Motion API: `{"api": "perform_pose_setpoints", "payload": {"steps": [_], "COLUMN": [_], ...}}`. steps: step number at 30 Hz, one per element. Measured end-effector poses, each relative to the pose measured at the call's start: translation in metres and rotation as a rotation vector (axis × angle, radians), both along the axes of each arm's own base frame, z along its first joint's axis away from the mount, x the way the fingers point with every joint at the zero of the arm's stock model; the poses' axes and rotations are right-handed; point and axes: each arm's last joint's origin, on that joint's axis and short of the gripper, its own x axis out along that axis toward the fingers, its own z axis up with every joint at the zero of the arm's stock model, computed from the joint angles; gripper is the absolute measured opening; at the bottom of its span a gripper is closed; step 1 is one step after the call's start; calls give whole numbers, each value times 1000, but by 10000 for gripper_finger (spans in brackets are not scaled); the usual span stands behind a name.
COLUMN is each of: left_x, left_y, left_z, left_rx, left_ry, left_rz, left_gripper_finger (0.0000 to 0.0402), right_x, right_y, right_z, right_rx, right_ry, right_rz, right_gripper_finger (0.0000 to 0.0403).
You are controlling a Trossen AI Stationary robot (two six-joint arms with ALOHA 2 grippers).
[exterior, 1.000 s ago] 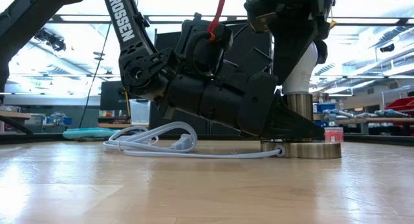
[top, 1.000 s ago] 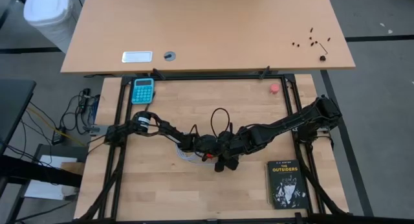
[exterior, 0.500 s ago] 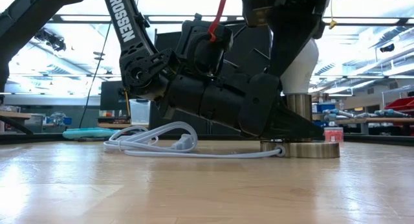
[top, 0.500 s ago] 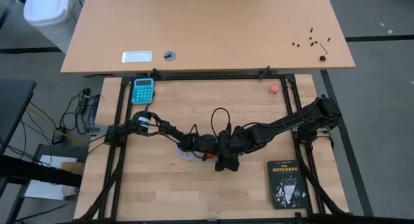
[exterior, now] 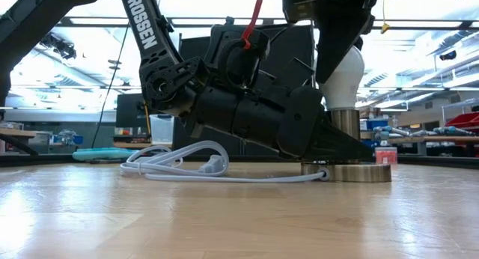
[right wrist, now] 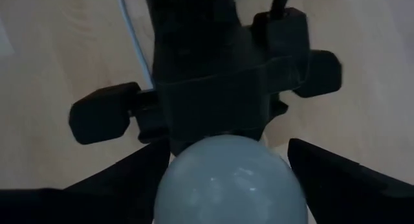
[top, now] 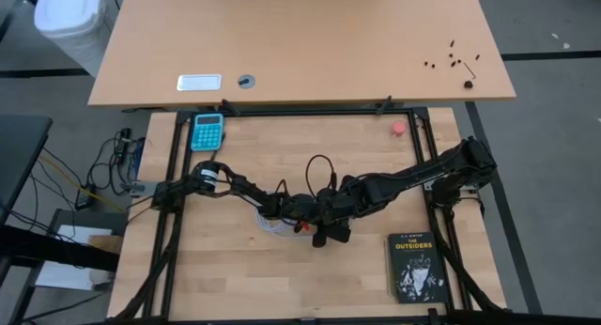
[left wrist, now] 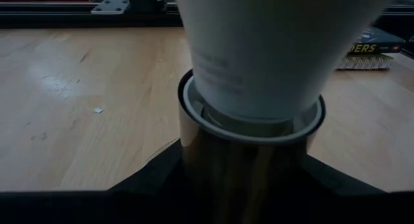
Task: Screw lightbulb
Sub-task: Insert the lightbulb into the lamp
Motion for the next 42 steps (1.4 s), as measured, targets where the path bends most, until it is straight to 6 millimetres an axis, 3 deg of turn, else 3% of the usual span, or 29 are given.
{"api": "perform_pose_setpoints", "payload": {"steps": [13,23,42], "left_x": [0,0,0], "left_y": [0,-1,-1], "left_z": [0,0,-1], "left_rx": [0,3,2], "left_ry": [2,2,3], "left_rz": [-5,-7,-10], "left_gripper_finger": [193,193,193], "right_x": [-5,-4,-5], "right_y": [-1,10,11], "right_z": [2,3,3], "right_rx": [-6,-92,-174], "right_ry": [33,24,43], "right_rz": [28,324,574], "right_gripper_finger": [321,320,323]}}
